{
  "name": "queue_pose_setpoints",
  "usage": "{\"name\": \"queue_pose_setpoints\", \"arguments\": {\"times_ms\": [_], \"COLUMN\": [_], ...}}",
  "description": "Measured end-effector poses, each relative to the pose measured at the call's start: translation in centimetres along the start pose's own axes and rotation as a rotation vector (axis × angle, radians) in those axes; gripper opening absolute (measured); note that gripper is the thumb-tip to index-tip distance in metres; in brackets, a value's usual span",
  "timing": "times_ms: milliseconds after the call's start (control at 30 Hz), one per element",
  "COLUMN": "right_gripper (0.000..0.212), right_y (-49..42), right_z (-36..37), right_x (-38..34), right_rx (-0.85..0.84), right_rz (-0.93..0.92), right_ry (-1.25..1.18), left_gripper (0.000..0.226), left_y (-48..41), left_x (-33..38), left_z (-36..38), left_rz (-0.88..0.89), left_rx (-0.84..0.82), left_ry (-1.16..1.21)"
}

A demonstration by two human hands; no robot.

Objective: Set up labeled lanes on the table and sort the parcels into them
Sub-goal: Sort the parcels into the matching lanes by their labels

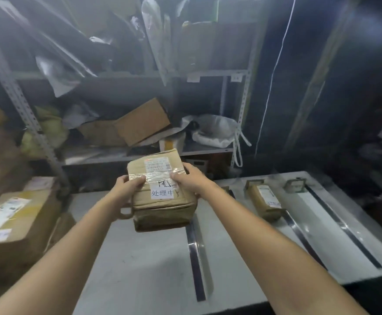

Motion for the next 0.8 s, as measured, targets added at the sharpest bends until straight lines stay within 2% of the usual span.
{"name": "queue_pose_setpoints", "arguments": {"times_ms": [200, 433, 567, 800], "right_gripper": [0.046, 0.040, 0.038, 0.038], "right_y": [-0.2, -1.6, -2.5, -5.2], "right_z": [-7.6, -13.8, -16.5, -19.2], "right_x": [6.0, 10.5, 12.3, 15.7], "right_rx": [0.113, 0.259, 0.275, 0.222], "right_rz": [0.088, 0.152, 0.197, 0.239], "right_ry": [-0.091, -0.063, -0.054, -0.079], "left_gripper": [0.061, 0.066, 0.071, 0.070], "left_y": [-3.1, -7.6, -9.1, -11.6], "left_x": [2.1, 4.0, 4.8, 4.9], "left_z": [9.4, 17.9, 21.0, 25.1], "left_rz": [0.012, 0.034, 0.059, -0.014], "left_rx": [-0.148, -0.323, -0.350, -0.374], "left_ry": [-0.041, -0.009, -0.020, -0.028]}}
Point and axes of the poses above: each hand's wrist, its own y-axis away from the middle knuckle, its own z-axis out of the palm, x = y × z, the point moved 4 cm from there along -y, towards the middle knuckle, and after that the axes turned 14 degrees about -y, right-handed, at the moved point
